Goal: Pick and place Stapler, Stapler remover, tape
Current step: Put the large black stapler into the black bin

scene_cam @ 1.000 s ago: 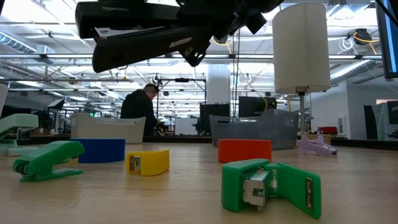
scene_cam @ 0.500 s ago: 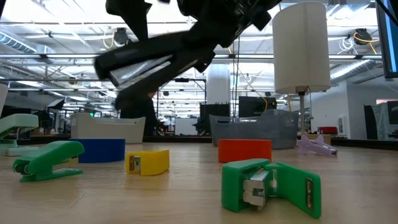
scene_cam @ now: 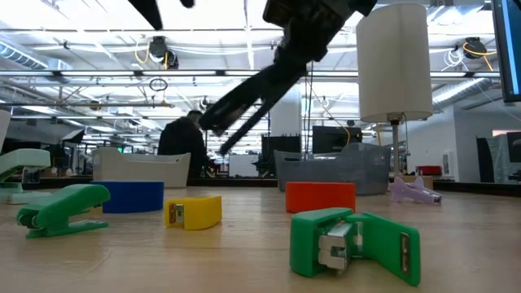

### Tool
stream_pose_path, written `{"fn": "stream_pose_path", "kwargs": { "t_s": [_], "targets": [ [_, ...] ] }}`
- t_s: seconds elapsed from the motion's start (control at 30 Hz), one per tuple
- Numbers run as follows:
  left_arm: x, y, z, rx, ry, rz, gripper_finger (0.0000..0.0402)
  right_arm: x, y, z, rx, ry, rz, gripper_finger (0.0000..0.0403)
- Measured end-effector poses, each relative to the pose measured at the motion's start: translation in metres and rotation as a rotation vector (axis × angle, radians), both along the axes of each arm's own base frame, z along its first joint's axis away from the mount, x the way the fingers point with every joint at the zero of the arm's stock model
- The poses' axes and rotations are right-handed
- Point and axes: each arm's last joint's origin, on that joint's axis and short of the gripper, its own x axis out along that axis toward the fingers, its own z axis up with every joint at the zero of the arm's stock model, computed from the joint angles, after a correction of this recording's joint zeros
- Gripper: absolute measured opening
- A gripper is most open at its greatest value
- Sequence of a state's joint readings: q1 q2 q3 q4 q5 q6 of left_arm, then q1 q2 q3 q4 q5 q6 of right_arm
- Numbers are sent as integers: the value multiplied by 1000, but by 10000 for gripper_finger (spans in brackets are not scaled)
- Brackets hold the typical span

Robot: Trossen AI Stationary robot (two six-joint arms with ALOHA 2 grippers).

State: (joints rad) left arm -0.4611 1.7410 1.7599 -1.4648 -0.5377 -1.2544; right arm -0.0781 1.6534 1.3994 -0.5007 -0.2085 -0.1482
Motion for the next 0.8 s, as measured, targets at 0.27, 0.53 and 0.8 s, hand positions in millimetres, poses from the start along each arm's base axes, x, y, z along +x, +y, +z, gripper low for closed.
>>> {"fn": "stream_pose_path", "kwargs": {
  "t_s": [0.27, 0.53, 0.8],
  "targets": [
    [-13, -13, -1, 46, -40, 63, 340, -38, -34, 38, -122, -24, -214, 136],
    [-14, -18, -2, 76, -48, 41, 340, -89, -52, 69, -262, 20, -534, 136],
    [-13, -17, -25, 71, -43, 94, 340, -123, -53, 58, -170, -21, -746, 136]
  ]
}}
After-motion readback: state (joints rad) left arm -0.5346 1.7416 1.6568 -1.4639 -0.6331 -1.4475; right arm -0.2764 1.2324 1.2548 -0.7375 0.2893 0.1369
